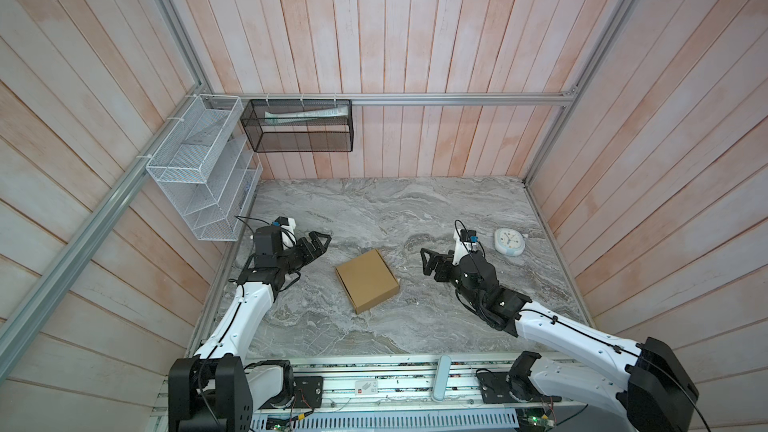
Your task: Fold the paper box
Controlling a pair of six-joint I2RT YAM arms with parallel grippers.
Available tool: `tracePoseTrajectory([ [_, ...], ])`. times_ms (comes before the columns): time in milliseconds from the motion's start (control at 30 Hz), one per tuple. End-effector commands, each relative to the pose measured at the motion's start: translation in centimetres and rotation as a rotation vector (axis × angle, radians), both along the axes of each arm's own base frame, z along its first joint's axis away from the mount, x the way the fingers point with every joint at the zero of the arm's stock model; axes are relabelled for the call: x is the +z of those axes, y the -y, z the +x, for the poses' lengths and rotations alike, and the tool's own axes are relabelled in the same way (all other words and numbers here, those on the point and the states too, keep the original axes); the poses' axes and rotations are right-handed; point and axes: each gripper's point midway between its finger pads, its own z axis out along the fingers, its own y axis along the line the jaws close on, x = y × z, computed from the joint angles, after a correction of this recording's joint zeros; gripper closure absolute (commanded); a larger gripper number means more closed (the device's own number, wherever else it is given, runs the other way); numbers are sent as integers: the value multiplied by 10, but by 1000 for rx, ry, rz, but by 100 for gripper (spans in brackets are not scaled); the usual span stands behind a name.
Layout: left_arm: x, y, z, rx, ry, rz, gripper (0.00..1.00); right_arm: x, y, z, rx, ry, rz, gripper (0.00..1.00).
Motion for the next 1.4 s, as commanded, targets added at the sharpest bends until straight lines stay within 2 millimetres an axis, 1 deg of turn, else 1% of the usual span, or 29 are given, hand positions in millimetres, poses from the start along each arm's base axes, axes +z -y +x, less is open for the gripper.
tracePoseTrajectory([
  [0,10,-29,16,137,91,109,0,3,25,5,-74,42,-84,2],
  [167,13,-60,17,292,170,217,0,10,36,2,-70,127,-154,2],
  [267,14,-78,12,376,205,289,0,9,45,0,-85,152,-201,2],
  [367,14,-95,8,447,225,364,0,5,56,1,-107,158,-230,2],
  [467,11,-109,6,500,235,443,0,-3,67,4,-133,147,-258,2],
  [567,4,-118,5,524,253,511,0,-9,78,10,-160,130,-278,2],
  [767,-15,-125,7,521,323,608,0,-9,90,22,-188,119,-330,2],
  [967,-26,-123,19,481,386,673,0,-11,103,32,-235,108,-362,2],
  [1100,-30,-121,23,452,425,689,0,-8,116,37,-279,119,-392,2],
  [1233,-26,-119,27,437,465,684,0,-6,133,42,-322,136,-406,2],
  [1367,-25,-119,24,440,520,679,0,-8,147,46,-353,156,-414,2],
])
